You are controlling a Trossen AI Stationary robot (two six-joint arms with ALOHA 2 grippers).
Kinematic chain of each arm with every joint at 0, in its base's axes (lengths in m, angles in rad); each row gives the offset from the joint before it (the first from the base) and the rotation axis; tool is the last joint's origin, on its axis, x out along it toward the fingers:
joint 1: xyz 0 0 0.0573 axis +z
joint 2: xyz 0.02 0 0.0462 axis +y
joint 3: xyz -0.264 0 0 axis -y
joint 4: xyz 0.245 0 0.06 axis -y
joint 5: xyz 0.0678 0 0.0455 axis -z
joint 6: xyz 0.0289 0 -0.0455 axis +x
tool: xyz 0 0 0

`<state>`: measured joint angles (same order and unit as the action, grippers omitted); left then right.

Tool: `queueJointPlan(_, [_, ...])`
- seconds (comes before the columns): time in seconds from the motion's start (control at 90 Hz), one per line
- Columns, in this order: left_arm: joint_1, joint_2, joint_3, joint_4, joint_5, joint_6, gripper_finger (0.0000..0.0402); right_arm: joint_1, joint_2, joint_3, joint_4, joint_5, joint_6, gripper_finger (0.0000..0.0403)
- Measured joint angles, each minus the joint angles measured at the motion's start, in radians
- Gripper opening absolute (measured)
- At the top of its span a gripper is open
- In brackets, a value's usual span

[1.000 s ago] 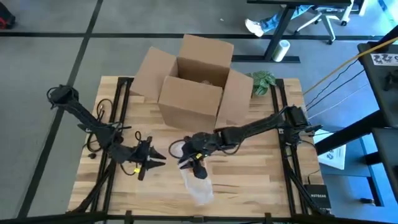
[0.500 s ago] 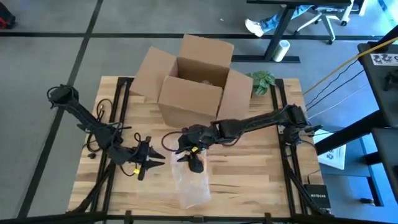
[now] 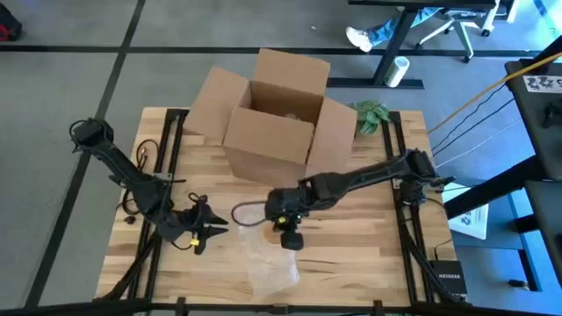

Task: Wrap mug
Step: Wrap the yellow mug with the bubble wrap

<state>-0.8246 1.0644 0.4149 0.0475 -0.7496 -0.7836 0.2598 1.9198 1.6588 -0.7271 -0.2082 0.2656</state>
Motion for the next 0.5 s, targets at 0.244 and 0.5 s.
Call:
queueJointPlan(0.244, [-0.086,0.088,0.0,-0.039,-0.074,-0.175,0.0098,0.059,0.007,0.0,0.027,0.077,0.048,0.0])
queueJointPlan(0.5, [-0.178,0.17,0.0,-0.004,-0.14,-0.319,0.0098,0.015,0.045,0.0,0.107,0.064,0.15,0.0])
